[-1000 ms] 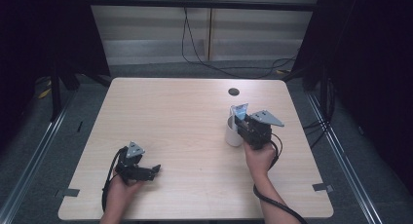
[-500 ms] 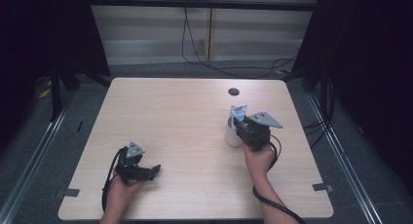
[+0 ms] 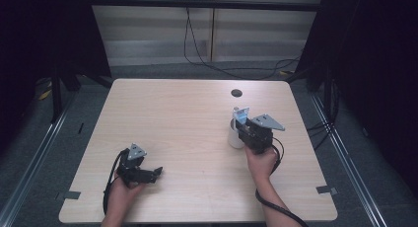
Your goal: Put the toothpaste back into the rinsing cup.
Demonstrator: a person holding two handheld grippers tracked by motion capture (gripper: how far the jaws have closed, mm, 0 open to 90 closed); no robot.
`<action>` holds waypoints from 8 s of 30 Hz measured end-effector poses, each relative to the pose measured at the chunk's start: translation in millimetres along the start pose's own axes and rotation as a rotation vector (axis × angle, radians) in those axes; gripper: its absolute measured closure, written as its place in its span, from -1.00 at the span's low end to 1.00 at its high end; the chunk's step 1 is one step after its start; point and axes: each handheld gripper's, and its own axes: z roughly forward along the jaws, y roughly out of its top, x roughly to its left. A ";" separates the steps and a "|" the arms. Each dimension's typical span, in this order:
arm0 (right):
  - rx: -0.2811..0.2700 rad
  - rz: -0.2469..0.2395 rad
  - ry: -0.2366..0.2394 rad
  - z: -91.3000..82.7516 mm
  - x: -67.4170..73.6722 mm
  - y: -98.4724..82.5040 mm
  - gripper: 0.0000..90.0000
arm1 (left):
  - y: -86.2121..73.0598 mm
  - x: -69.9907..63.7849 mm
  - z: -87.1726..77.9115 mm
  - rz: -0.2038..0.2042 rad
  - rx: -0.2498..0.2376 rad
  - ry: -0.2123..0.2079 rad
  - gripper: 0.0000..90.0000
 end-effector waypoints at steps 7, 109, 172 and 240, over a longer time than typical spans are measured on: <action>0.008 0.000 0.007 0.9 -1.3 -2.8 0.41 | 0.0 0.0 0.0 0.000 0.000 0.000 -0.85; 0.147 -0.053 0.136 -23.2 -18.0 1.6 -0.69 | 0.0 0.2 -0.1 0.004 0.001 0.000 -0.85; 0.233 -0.071 0.156 -71.4 -53.2 -54.4 -0.68 | -0.1 -0.2 0.0 -0.001 0.001 0.000 -0.85; 0.380 -0.096 0.108 -75.0 -71.4 -99.2 -0.70 | 0.0 0.2 -0.2 0.004 0.002 0.001 -0.85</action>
